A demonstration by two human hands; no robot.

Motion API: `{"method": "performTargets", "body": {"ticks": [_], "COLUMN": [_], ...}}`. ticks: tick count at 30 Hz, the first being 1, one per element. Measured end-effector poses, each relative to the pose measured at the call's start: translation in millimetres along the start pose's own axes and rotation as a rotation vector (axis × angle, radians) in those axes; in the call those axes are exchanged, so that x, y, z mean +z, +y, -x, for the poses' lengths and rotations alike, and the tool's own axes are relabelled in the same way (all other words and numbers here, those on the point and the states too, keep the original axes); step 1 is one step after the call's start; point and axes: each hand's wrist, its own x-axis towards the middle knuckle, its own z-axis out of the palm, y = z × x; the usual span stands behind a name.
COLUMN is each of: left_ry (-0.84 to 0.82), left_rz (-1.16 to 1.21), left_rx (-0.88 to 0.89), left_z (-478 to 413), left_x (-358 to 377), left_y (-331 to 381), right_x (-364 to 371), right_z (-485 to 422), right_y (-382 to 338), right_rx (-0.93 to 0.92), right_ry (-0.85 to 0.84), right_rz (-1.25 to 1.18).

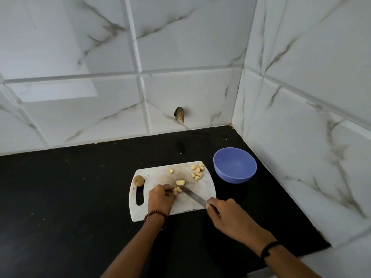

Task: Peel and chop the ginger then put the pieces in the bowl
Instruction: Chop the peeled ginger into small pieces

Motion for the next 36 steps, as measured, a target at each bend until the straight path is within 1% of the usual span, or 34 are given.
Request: {"method": "performTargets", "body": {"ticks": [3, 6, 12, 15, 21, 26, 33, 36], "left_ry": [-0.020, -0.037, -0.033, -0.057, -0.097, -0.096, -0.143, -0.157], "left_rz": [-0.016, -0.011, -0.018, 0.002, -0.083, -0.172, -0.167, -0.158], "left_rx": [0.020, 0.027, -0.016, -0.022, 0.026, 0.086, 0.163, 0.194], "left_z": [0.2, -0.4, -2.0, -4.2, -10.4, -18.2, -27.4, -31.4], "left_x": [-1.2, -4.3, -2.9, -5.0, -5.2, -5.1, -9.2, -8.6], "left_y": [0.5, 2.9, 2.3, 2.8, 3.0, 4.7, -6.1, -8.6], "right_x": [1.9, 1.0, 1.7, 6.4, 23.3, 33.5, 37.5, 37.2], "right_z": [-7.2, -14.8, -32.3, -44.8, -71.0, -94.9, -105.7, -107.8], "right_y": [-5.9, -13.0, -22.3, -28.8, -39.8, -50.7, -59.7, -59.3], "right_rx": [0.018, 0.019, 0.055, 0.070, 0.105, 0.148, 0.172, 0.223], "right_ry": [0.001, 0.003, 0.074, 0.085, 0.098, 0.166, 0.147, 0.142], "right_rz": [-0.123, -0.194, -0.239, -0.271, -0.355, -0.305, -0.235, -0.292]}}
